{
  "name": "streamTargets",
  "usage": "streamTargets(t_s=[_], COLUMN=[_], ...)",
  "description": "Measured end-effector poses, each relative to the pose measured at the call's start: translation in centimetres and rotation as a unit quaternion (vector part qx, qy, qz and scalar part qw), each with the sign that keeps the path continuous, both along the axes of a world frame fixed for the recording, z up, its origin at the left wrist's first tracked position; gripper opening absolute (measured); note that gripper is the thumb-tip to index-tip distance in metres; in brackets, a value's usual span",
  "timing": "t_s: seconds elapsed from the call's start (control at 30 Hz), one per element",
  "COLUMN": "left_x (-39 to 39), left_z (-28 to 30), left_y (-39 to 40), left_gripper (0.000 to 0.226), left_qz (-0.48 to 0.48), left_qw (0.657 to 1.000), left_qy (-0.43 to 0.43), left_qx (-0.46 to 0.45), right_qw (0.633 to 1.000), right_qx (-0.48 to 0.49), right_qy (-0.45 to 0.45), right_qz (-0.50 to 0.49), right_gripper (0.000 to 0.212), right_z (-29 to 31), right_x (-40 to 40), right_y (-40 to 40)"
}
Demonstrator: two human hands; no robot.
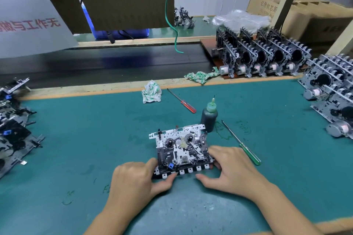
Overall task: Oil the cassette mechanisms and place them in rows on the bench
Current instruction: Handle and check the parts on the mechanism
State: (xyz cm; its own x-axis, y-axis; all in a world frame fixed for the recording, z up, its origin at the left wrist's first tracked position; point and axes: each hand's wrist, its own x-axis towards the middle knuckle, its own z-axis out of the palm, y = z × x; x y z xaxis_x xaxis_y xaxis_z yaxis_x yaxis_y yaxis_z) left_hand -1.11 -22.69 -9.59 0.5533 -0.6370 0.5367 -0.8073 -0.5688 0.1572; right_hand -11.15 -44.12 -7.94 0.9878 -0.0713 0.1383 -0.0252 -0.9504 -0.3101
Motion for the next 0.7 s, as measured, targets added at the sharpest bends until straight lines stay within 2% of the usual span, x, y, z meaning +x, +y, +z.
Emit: streamTargets(t_s=[0.13,0.23,0.47,0.63,0.7], left_x=[0.55,0.64,0.26,0.51,0.56], left_z=[0.12,0.25,0.18,0.07,0.19], left_y=[0.34,0.49,0.24,0.41,0.31], left_gripper=[0.069,0.061,0.051,0.068,0.067], left_qz=[-0.038,-0.063,0.003,-0.01,-0.026], left_qw=[0.999,0.996,0.999,0.999,0.998], left_qy=[0.021,0.057,0.047,0.049,0.053], left_qx=[-0.003,0.002,-0.006,-0.01,-0.012], right_qw=[1.0,1.0,0.999,0.999,0.998], right_qx=[0.0,-0.006,0.004,0.0,-0.011], right_qy=[-0.004,-0.002,-0.036,-0.045,-0.052], right_qz=[0.002,-0.002,0.012,0.016,0.016], right_gripper=[0.042,0.046,0.043,0.045,0.045], right_z=[-0.06,-0.22,0.04,-0.32,-0.46], right_x=[-0.02,0.08,-0.07,0.11,0.16], right_y=[-0.01,-0.1,0.22,0.1,0.06])
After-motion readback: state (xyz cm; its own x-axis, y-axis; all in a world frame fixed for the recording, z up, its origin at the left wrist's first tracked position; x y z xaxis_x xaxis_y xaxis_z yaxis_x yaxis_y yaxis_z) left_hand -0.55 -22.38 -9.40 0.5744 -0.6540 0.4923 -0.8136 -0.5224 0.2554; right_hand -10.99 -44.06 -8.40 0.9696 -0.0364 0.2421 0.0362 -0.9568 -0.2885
